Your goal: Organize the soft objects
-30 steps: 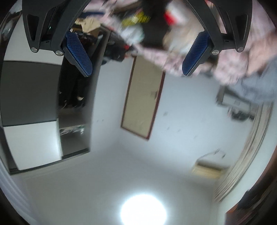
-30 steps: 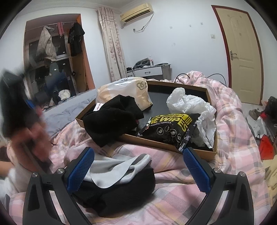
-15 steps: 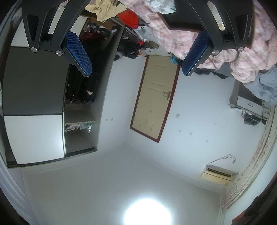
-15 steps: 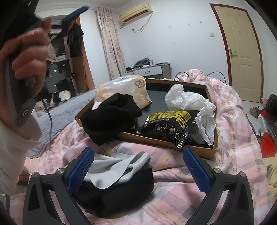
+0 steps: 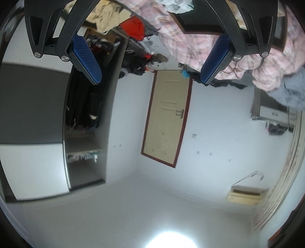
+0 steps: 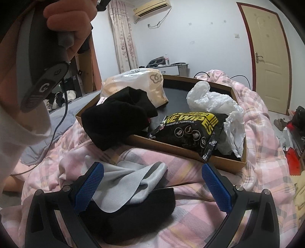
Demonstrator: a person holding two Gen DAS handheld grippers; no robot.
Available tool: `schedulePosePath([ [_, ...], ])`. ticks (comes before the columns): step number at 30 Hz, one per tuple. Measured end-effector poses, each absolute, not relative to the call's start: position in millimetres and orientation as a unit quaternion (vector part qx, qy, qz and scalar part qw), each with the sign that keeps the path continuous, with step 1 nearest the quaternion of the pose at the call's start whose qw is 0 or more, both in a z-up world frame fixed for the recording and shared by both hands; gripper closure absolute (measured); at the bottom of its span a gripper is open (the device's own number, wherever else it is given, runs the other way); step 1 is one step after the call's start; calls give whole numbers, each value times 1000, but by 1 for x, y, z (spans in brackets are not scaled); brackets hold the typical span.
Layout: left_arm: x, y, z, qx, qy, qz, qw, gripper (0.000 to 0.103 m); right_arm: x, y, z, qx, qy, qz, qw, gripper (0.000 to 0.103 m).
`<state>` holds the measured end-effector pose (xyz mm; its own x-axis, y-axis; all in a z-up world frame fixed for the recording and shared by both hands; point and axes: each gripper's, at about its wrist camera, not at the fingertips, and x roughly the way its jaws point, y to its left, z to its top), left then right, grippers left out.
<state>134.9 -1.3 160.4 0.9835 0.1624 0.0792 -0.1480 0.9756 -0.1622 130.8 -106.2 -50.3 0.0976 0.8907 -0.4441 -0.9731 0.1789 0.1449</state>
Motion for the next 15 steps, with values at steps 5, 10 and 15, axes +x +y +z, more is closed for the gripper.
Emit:
schedulePosePath([
  [5, 107, -8, 153, -69, -28, 61, 995, 0, 127, -111, -50, -97, 217, 634, 736, 1],
  [10, 52, 4, 135, -69, -21, 79, 994, 0, 121, -112, -51, -101, 211, 632, 739, 1],
  [15, 8, 30, 95, -64, 32, 138, 988, 0, 125, -118, -47, -78, 212, 637, 737, 1],
])
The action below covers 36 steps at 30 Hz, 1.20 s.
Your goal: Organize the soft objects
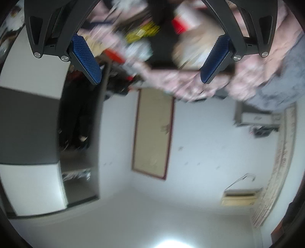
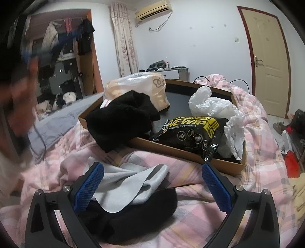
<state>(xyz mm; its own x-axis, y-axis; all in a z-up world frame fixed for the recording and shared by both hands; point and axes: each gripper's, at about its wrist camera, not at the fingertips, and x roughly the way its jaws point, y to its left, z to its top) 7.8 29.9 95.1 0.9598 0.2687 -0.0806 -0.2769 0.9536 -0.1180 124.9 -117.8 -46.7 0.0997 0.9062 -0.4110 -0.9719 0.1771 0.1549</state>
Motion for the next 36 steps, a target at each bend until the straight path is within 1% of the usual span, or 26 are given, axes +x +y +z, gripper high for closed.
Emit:
schedulePosePath([
  [3, -15, 52, 63, -95, 53, 154, 982, 0, 132, -118, -46, -56, 222, 641, 732, 1],
  [6, -27, 74, 32, -137, 43, 168, 975, 0, 133, -118, -44, -46, 224, 643, 730, 1],
  [9, -29, 95, 1, -211, 37, 152, 965, 0, 133, -117, -42, -46, 224, 640, 733, 1],
  [12, -27, 98, -19, -249, 38, 137, 958, 0, 135, -115, -41, -41, 230, 637, 735, 1],
  [15, -32, 84, -30, -231, 26, 152, 961, 0, 137, -115, -40, -35, 233, 633, 738, 1],
  [22, -30, 62, -30, -180, 2, 159, 971, 0, 131, -117, -38, -53, 214, 621, 752, 1],
  [36, -28, 66, -30, -175, -1, 160, 972, 0, 135, -119, -36, -42, 220, 604, 765, 1],
])
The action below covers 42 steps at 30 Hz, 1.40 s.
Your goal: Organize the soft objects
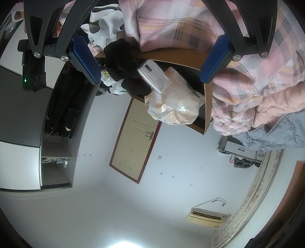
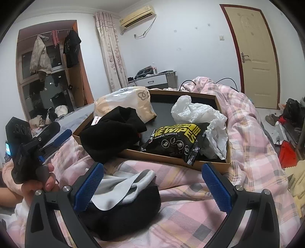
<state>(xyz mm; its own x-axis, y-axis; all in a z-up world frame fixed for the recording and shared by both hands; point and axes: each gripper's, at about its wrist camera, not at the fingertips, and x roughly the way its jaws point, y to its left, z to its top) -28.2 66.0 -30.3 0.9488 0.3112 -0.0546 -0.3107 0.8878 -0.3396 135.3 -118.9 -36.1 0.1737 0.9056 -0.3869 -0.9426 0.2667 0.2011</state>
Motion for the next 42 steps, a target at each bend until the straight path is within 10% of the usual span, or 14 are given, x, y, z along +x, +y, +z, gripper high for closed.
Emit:
schedulePosePath([
  [27, -32, 48, -26, -126, -30, 158, 979, 0, 110, -100, -49, -169, 233, 627, 724, 1],
  [32, -31, 53, -28, -133, -24, 158, 978, 0, 95, -91, -58, -226, 229, 615, 720, 73],
  [42, -30, 56, -29, -141, -23, 160, 977, 0, 98, -107, -49, -189, 208, 638, 717, 94],
])
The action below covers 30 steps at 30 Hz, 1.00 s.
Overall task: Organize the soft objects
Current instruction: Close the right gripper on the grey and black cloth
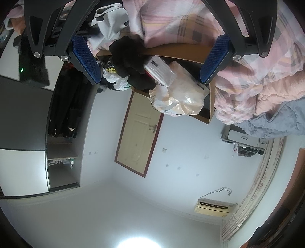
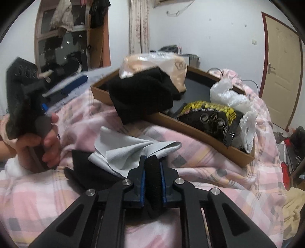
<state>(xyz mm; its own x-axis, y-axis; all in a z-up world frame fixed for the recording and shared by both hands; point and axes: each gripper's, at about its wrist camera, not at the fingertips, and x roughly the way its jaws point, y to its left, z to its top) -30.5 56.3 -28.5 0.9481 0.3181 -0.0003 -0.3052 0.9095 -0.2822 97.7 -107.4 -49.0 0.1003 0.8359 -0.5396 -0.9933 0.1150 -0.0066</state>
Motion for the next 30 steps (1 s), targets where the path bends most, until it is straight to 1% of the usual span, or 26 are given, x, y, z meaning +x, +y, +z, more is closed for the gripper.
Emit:
schedulePosePath([
  [6, -30, 58, -29, -143, -24, 161, 976, 0, 96, -126, -27, -146, 158, 662, 718, 94],
  [12, -31, 59, -31, -144, -25, 162, 976, 0, 100, -118, -3, -123, 145, 648, 737, 94],
  [16, -31, 58, -31, -144, -25, 162, 976, 0, 110, -111, 23, -86, 141, 640, 750, 94],
  [20, -31, 58, -31, -144, -25, 162, 976, 0, 116, -109, 40, -39, 97, 623, 775, 94],
  [22, -31, 59, -31, -144, -24, 161, 976, 0, 118, -111, 38, -8, 76, 614, 786, 94],
  [24, -31, 58, -31, -144, -23, 161, 976, 0, 122, -111, 25, 17, 73, 595, 801, 94],
  [26, -31, 58, -31, -144, -22, 161, 976, 0, 122, -110, 8, 28, 81, 587, 805, 94],
  [28, -31, 58, -31, -144, -22, 161, 976, 0, 123, -103, -10, 14, 99, 582, 807, 94],
  [30, -30, 57, -31, -143, -19, 161, 976, 0, 127, -98, -16, 6, 121, 585, 802, 94],
])
